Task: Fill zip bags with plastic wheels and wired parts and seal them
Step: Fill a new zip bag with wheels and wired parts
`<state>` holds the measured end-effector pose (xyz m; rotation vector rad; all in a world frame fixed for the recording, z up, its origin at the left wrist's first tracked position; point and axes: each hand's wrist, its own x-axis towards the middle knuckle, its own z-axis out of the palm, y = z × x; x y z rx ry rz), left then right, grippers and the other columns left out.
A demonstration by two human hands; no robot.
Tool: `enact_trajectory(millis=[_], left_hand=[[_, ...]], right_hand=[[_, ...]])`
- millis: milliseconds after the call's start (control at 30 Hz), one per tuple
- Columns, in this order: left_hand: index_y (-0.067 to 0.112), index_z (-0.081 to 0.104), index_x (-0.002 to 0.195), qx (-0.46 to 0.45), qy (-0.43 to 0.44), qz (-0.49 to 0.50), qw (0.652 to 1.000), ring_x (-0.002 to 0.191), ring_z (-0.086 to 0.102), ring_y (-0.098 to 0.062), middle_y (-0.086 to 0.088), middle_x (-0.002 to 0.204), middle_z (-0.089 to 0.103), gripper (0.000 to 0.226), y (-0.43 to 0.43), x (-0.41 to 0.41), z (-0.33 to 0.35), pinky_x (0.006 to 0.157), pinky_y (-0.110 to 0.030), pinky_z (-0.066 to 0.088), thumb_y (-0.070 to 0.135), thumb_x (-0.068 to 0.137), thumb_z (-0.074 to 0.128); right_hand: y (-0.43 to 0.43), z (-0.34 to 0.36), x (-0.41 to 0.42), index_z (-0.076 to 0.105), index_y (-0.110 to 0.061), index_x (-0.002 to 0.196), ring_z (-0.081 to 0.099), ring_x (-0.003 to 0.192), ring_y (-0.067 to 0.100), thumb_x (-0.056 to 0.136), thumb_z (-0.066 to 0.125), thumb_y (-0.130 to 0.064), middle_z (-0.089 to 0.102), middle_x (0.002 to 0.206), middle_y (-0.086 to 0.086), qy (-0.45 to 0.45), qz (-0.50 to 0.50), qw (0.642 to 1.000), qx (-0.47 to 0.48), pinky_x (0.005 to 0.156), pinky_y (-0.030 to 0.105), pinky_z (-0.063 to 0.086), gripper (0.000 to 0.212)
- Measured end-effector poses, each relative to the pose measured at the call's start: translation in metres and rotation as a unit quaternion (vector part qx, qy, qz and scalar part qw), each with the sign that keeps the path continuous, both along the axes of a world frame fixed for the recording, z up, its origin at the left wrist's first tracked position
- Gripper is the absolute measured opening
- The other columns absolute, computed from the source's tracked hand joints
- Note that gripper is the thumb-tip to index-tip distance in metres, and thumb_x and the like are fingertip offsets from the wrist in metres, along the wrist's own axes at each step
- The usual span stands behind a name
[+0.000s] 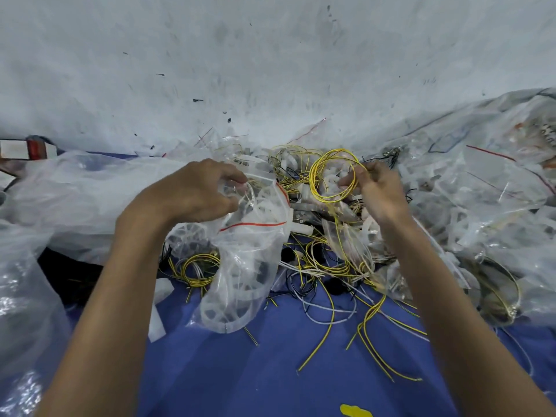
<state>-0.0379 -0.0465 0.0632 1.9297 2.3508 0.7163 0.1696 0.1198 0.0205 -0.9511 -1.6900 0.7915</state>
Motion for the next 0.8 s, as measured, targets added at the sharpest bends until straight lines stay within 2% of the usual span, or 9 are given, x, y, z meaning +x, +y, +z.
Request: enact_trajectory(millis=[67, 167, 300, 400, 467, 533, 600, 700, 800], left_hand=[[0.024, 0.054, 0.129, -0.013, 0.002, -0.005, 1.0, 0.095, 0.042, -0.002, 0.007, 0.13, 0.057, 0.043, 0.0, 0.003, 0.0, 0.07, -0.008, 0.029, 0.019, 0.087, 0.06], [0.024, 0.054, 0.129, -0.014, 0.009, 0.001, 1.0, 0.111, 0.048, -0.011, 0.005, 0.133, 0.054, 0.043, 0.001, 0.008, -0.001, 0.085, -0.016, 0.03, 0.021, 0.087, 0.06], [0.021, 0.058, 0.123, 0.035, 0.044, -0.012, 0.998, 0.125, 0.041, -0.016, -0.003, 0.131, 0.051, 0.036, 0.008, 0.023, -0.003, 0.095, -0.02, 0.027, 0.021, 0.087, 0.059], [0.019, 0.06, 0.119, 0.099, 0.064, -0.042, 0.992, 0.13, 0.033, -0.021, -0.006, 0.134, 0.045, 0.032, 0.015, 0.039, -0.005, 0.1, -0.019, 0.02, 0.018, 0.087, 0.057], [0.021, 0.062, 0.115, 0.131, 0.016, -0.069, 0.989, 0.127, 0.036, -0.019, -0.002, 0.132, 0.047, 0.031, 0.017, 0.052, -0.003, 0.099, -0.017, 0.021, 0.025, 0.087, 0.05], [0.025, 0.065, 0.102, 0.135, -0.137, -0.097, 0.977, 0.115, 0.048, -0.013, 0.004, 0.12, 0.058, 0.033, 0.014, 0.067, 0.003, 0.097, -0.024, 0.032, 0.033, 0.077, 0.044], [0.026, 0.065, 0.092, 0.145, -0.282, -0.117, 0.941, 0.103, 0.058, -0.01, 0.007, 0.102, 0.07, 0.028, 0.013, 0.08, 0.007, 0.097, -0.034, 0.04, 0.039, 0.076, 0.046], [0.015, 0.063, 0.096, 0.204, -0.305, -0.13, 0.921, 0.091, 0.065, -0.006, 0.007, 0.081, 0.074, 0.02, 0.014, 0.088, 0.006, 0.091, -0.028, 0.047, 0.028, 0.095, 0.049], [0.017, 0.062, 0.087, 0.24, -0.296, -0.119, 0.917, 0.072, 0.065, -0.003, 0.01, 0.064, 0.069, 0.018, 0.016, 0.086, 0.002, 0.074, -0.015, 0.047, 0.012, 0.097, 0.048]], right_hand=[[-0.009, 0.009, 0.007, 0.052, -0.018, 0.079, 0.063, 0.074, 0.025, 0.097, 0.043, -0.015, 0.07, 0.073, 0.002, 0.076, 0.048, 0.996, -0.022, 0.084, 0.047, 0.05, 0.021], [-0.019, 0.023, 0.016, 0.051, -0.012, 0.085, 0.064, 0.06, 0.014, 0.099, 0.04, -0.012, 0.062, 0.056, -0.006, 0.208, 0.148, 0.961, -0.101, 0.069, 0.034, 0.055, 0.018], [-0.03, 0.038, 0.019, 0.053, -0.009, 0.09, 0.059, 0.058, 0.014, 0.099, 0.038, -0.01, 0.054, 0.059, -0.001, 0.268, 0.258, 0.915, -0.154, 0.074, 0.035, 0.055, 0.018], [-0.042, 0.044, 0.014, 0.054, -0.005, 0.09, 0.05, 0.051, 0.012, 0.099, 0.034, -0.007, 0.048, 0.056, -0.001, 0.304, 0.326, 0.875, -0.187, 0.067, 0.03, 0.054, 0.022], [-0.049, 0.047, 0.008, 0.055, -0.004, 0.09, 0.042, 0.048, 0.009, 0.098, 0.032, -0.006, 0.043, 0.055, -0.002, 0.315, 0.351, 0.859, -0.199, 0.059, 0.026, 0.051, 0.024], [-0.055, 0.049, 0.002, 0.056, -0.003, 0.091, 0.034, 0.046, 0.007, 0.098, 0.031, -0.006, 0.038, 0.054, -0.004, 0.309, 0.357, 0.859, -0.199, 0.053, 0.021, 0.042, 0.026], [-0.059, 0.05, -0.004, 0.057, -0.001, 0.091, 0.029, 0.045, 0.006, 0.099, 0.03, -0.009, 0.033, 0.054, -0.004, 0.298, 0.357, 0.863, -0.198, 0.048, 0.018, 0.036, 0.03], [-0.063, 0.049, -0.007, 0.061, -0.002, 0.092, 0.024, 0.048, 0.006, 0.102, 0.031, -0.02, 0.021, 0.063, -0.002, 0.258, 0.356, 0.881, -0.176, 0.045, 0.017, 0.032, 0.036], [-0.065, 0.047, -0.002, 0.063, -0.007, 0.091, 0.023, 0.051, 0.007, 0.102, 0.033, -0.019, 0.015, 0.067, 0.001, 0.163, 0.324, 0.926, -0.103, 0.049, 0.018, 0.032, 0.034]])
